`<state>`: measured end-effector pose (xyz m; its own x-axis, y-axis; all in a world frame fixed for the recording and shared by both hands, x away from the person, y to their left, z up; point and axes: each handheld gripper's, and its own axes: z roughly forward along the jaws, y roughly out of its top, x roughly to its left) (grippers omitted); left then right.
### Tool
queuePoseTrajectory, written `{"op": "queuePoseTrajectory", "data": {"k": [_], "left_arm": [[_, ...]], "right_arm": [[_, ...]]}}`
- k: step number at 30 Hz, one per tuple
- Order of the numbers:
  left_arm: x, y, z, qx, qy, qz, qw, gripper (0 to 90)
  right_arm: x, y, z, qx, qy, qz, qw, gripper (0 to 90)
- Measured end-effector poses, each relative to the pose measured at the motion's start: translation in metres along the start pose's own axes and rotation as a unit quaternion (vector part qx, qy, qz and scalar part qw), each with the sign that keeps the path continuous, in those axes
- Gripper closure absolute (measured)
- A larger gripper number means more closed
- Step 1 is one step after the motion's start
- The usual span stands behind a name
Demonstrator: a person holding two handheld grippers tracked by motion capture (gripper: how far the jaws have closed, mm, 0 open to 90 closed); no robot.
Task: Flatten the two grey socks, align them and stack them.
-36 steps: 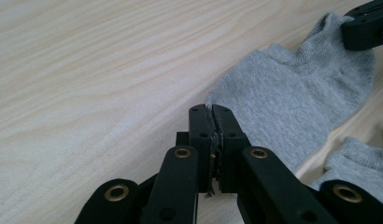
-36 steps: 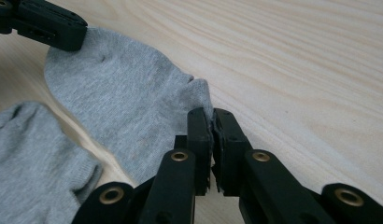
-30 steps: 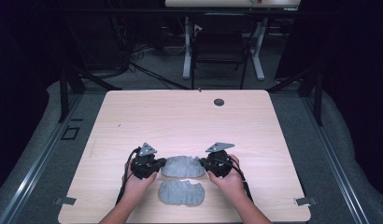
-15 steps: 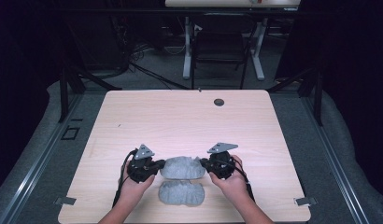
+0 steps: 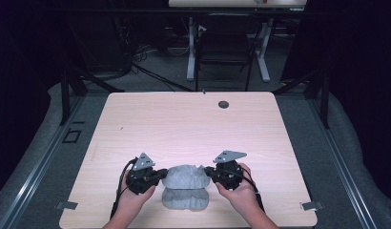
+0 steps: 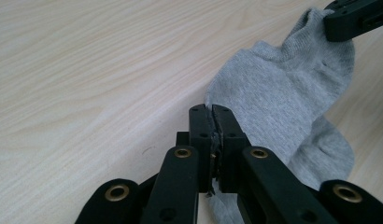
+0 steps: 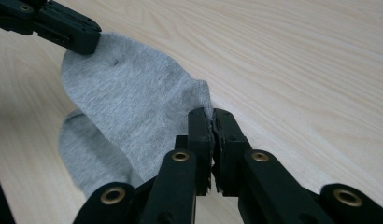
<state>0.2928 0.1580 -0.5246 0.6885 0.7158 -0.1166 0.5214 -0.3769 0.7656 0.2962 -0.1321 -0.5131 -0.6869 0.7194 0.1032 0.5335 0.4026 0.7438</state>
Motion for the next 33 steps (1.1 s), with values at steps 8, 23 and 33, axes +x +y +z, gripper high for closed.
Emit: {"op": "queuePoseTrajectory", "data": {"k": [8,23,33], "left_arm": [[-0.008,-0.011,-0.007,0.003,-0.008,0.003,1.0000,88.1],[-0.019,-0.028,-0.011,0.019,-0.019,0.005,0.9996,88.0],[-0.019,-0.035,-0.003,0.039,-0.019,0.008,0.9990,88.0]], "right_arm": [[0.011,-0.010,-0.005,0.003,0.014,-0.007,0.9999,86.4],[0.026,-0.027,-0.006,0.016,0.026,-0.017,0.9994,86.3],[0.026,-0.034,-0.005,0.023,0.029,-0.011,0.9993,86.3]]}}
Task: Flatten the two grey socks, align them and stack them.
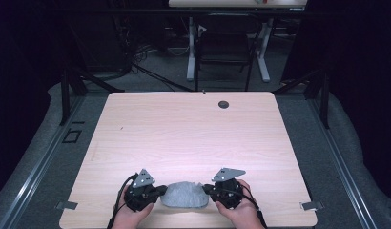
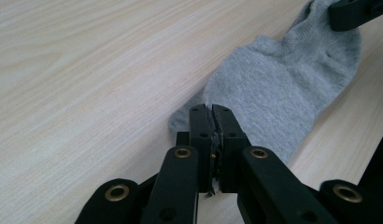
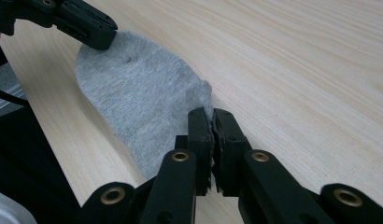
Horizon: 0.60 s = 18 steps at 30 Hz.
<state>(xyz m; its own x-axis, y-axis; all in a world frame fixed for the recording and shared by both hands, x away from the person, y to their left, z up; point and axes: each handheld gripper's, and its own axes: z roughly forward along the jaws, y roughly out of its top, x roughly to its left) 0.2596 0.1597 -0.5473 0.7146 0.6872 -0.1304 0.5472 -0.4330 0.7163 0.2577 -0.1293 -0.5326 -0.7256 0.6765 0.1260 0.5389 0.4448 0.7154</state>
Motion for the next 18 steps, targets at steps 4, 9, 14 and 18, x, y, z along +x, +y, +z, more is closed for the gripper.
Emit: {"op": "queuePoseTrajectory", "data": {"k": [4,9,14,18], "left_arm": [[0.001,-0.003,0.005,0.007,0.002,0.001,1.0000,88.0],[0.003,-0.006,0.009,0.008,0.004,-0.006,0.9999,87.9],[0.005,-0.006,0.013,0.008,0.001,-0.004,1.0000,87.6],[0.007,-0.006,0.014,0.007,0.003,-0.007,1.0000,87.4]], "right_arm": [[-0.002,-0.004,0.004,0.004,-0.001,0.005,1.0000,86.3],[-0.005,-0.009,0.011,0.014,-0.003,0.008,0.9999,85.8],[-0.007,-0.012,0.016,0.019,-0.007,0.014,0.9997,85.3],[-0.010,-0.014,0.018,0.027,-0.007,0.014,0.9995,84.1]]}}
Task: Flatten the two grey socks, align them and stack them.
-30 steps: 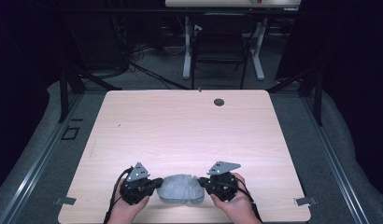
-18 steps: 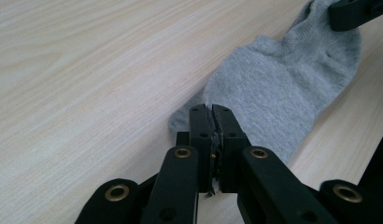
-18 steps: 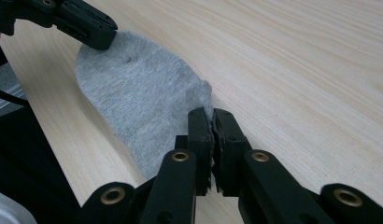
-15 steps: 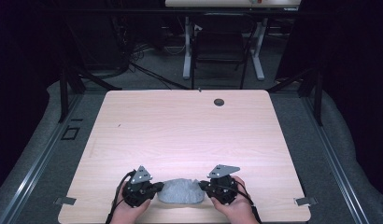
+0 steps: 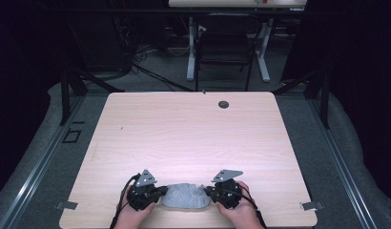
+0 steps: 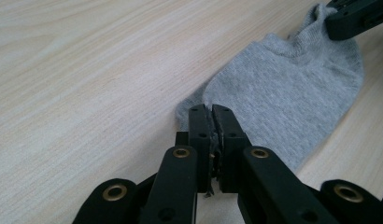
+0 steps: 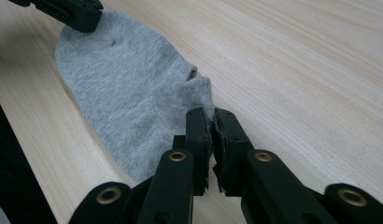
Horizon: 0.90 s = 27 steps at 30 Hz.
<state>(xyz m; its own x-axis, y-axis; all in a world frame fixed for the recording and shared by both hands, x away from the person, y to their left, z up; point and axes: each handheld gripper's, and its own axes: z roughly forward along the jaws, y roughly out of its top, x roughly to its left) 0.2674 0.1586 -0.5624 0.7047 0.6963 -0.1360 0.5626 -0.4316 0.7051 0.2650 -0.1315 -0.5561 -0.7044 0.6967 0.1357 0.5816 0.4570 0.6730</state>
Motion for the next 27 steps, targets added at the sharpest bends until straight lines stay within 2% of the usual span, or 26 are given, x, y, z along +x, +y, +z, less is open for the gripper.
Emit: {"op": "queuePoseTrajectory", "data": {"k": [2,4,6,8,11,13,16,19,27], "left_arm": [[0.001,-0.001,0.001,-0.003,-0.003,-0.006,1.0000,86.7],[0.001,-0.001,0.000,-0.007,-0.001,-0.004,1.0000,84.5],[0.000,0.001,-0.004,-0.012,-0.002,-0.008,0.9999,82.2],[-0.002,0.003,-0.009,-0.023,-0.006,-0.007,0.9997,79.2],[-0.008,0.006,-0.013,-0.032,-0.013,0.003,0.9994,73.7],[-0.014,0.006,-0.013,-0.032,-0.016,0.018,0.9992,69.9],[-0.018,0.005,-0.008,-0.024,-0.018,0.032,0.9990,65.6],[-0.019,0.002,-0.002,-0.014,-0.022,0.027,0.9993,62.3],[-0.019,-0.003,0.006,0.001,-0.024,0.035,0.9991,59.4]], "right_arm": [[-0.001,0.000,0.002,0.000,-0.002,0.002,1.0000,81.8],[-0.002,0.000,0.001,-0.003,-0.004,0.001,1.0000,76.5],[-0.001,0.000,-0.002,-0.018,-0.012,0.005,0.9998,71.3],[-0.001,0.002,-0.008,-0.031,-0.014,0.006,0.9994,70.1],[0.003,0.005,-0.014,-0.054,-0.007,0.001,0.9985,67.6],[0.011,0.006,-0.015,-0.064,0.005,-0.015,0.9978,64.3],[0.018,0.006,-0.011,-0.062,0.006,-0.047,0.9970,59.5],[0.022,0.004,-0.004,-0.049,-0.005,-0.072,0.9962,58.4],[0.023,-0.002,0.006,-0.037,0.003,-0.078,0.9963,56.2]]}}
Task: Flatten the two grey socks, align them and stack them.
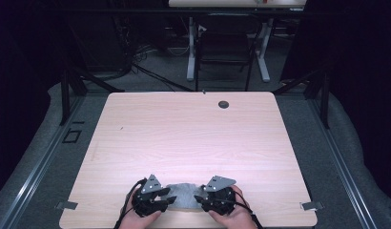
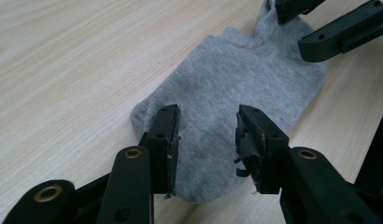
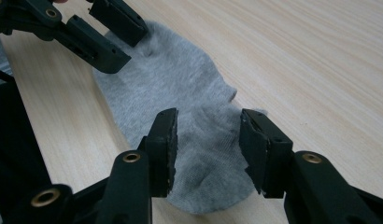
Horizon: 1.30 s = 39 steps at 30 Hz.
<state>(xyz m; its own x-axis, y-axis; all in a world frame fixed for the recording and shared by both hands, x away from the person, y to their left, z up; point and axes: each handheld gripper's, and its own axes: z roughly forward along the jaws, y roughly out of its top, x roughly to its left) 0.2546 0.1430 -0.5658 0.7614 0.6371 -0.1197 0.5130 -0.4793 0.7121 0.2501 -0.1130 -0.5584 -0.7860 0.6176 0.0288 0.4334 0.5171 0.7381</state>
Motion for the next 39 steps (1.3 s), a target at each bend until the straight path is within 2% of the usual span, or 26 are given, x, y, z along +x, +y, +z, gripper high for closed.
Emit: {"op": "queuePoseTrajectory", "data": {"k": [1,10,16,20,25,28,39], "left_arm": [[0.001,0.000,0.001,0.004,0.002,0.006,1.0000,59.4],[0.002,-0.005,0.005,0.006,-0.001,0.004,1.0000,58.6],[0.005,-0.003,0.008,0.006,0.002,0.007,1.0000,57.9],[0.011,0.001,0.013,0.000,0.005,-0.006,1.0000,57.9],[0.018,0.006,0.016,0.000,0.008,-0.008,0.9999,57.9],[0.022,0.008,0.017,0.000,0.008,-0.012,0.9999,57.9],[0.033,0.014,0.024,-0.011,0.013,-0.024,0.9996,57.9]], "right_arm": [[0.000,-0.001,0.001,0.002,-0.001,-0.001,1.0000,55.7],[-0.003,-0.008,0.010,0.026,-0.006,0.003,0.9996,52.3],[-0.005,-0.008,0.013,0.029,-0.007,0.005,0.9995,52.8],[-0.010,-0.004,0.015,0.031,-0.010,0.007,0.9994,52.9],[-0.019,0.002,0.020,0.037,-0.011,0.010,0.9992,53.2],[-0.022,0.003,0.023,0.028,-0.010,0.020,0.9994,53.2],[-0.033,0.010,0.030,0.028,-0.013,0.025,0.9992,53.3]]}}
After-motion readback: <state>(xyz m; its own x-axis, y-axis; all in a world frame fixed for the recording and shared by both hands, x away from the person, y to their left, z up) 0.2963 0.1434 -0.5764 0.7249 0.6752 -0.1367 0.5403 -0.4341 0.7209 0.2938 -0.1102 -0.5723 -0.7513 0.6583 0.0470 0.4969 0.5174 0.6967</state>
